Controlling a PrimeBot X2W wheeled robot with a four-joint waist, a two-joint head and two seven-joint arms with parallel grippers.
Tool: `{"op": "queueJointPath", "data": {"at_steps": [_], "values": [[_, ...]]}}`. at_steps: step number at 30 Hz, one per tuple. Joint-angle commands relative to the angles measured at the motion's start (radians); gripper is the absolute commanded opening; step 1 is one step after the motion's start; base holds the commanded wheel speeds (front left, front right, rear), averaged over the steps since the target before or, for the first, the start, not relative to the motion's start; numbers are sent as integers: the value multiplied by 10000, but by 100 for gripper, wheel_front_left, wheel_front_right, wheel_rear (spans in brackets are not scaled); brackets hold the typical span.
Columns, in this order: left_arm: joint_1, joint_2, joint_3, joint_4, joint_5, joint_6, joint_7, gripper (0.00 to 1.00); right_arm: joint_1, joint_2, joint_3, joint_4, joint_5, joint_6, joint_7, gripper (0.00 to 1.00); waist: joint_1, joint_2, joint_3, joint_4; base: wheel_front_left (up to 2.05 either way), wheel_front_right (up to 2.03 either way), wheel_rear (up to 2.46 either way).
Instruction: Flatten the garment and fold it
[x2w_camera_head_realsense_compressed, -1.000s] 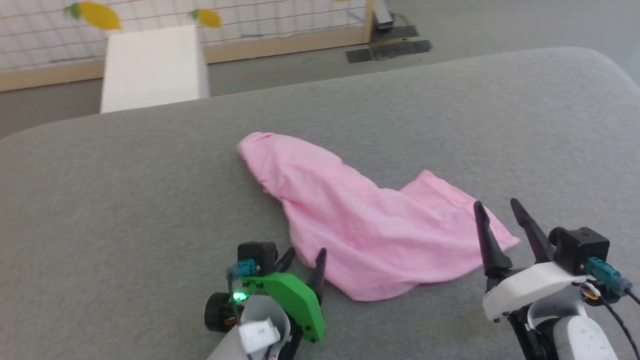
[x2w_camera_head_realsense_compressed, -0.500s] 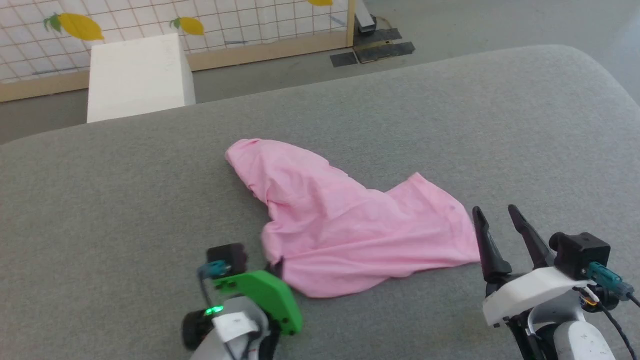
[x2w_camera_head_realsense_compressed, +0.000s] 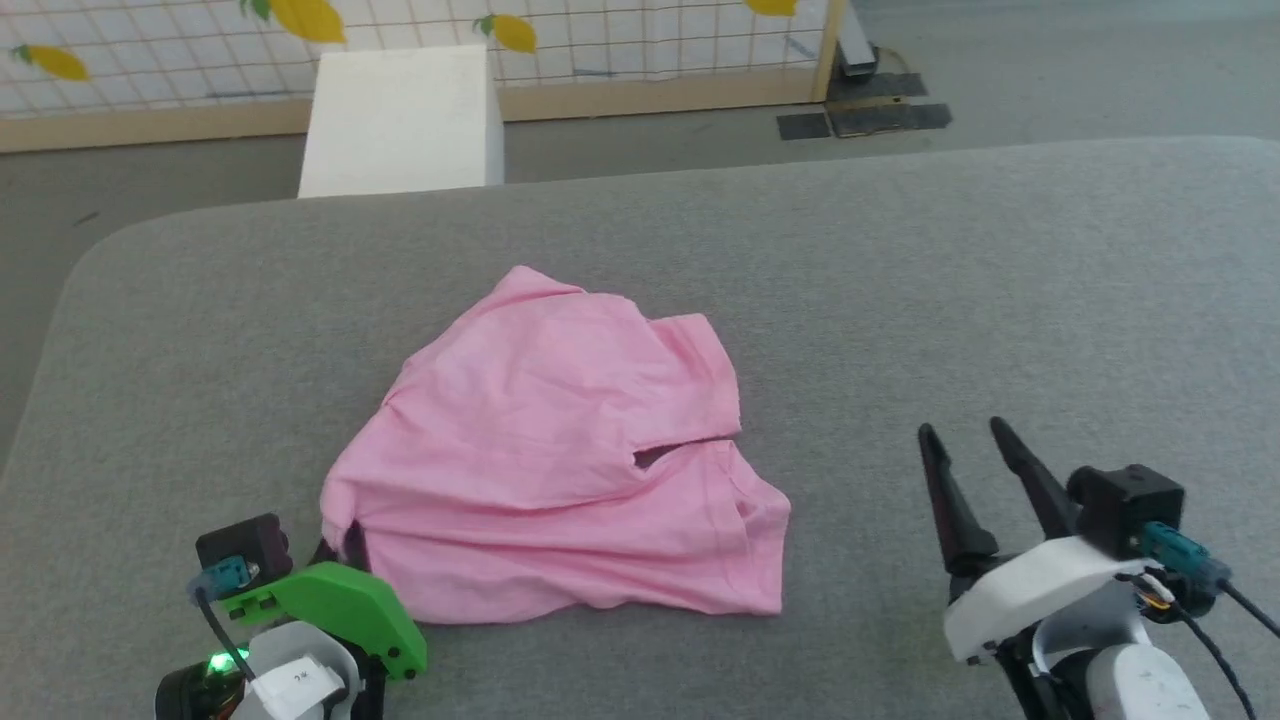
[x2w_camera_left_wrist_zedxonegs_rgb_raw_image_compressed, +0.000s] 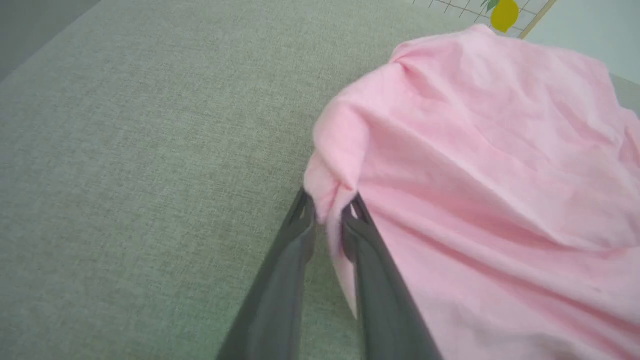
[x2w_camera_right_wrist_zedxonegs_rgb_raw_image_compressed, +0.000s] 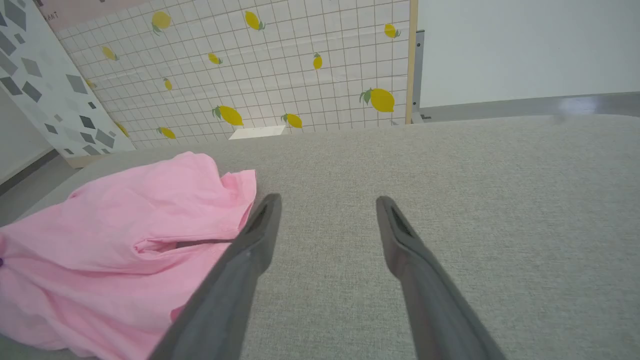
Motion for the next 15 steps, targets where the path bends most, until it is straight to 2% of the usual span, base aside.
{"op": "queueJointPath", "data": {"at_steps": [1,5,8,12,15], "values": [[115,6,61,-162,31,2,-140,100,-83,3,158,-16,-141,-13,74,100,0,0,160,363,0,0,0],[246,-195,-8,-593,3,-246,-679,100,-398,3,747,131,-458,-13,528,100,0,0,263,718,0,0,0],[277,-352,16,-795,201,-433,-1664,100,-803,-6,1157,440,-742,-13,1102,100,0,0,352,1042,0,0,0],[187,-625,80,-830,568,-742,-2934,100,-1495,-208,1652,1175,-814,-13,2211,100,0,0,503,1518,0,0,0],[-21,-888,151,-880,1046,-985,-3196,100,-1976,-368,1885,1861,-574,-13,3203,100,0,0,679,1895,0,0,0]]}}
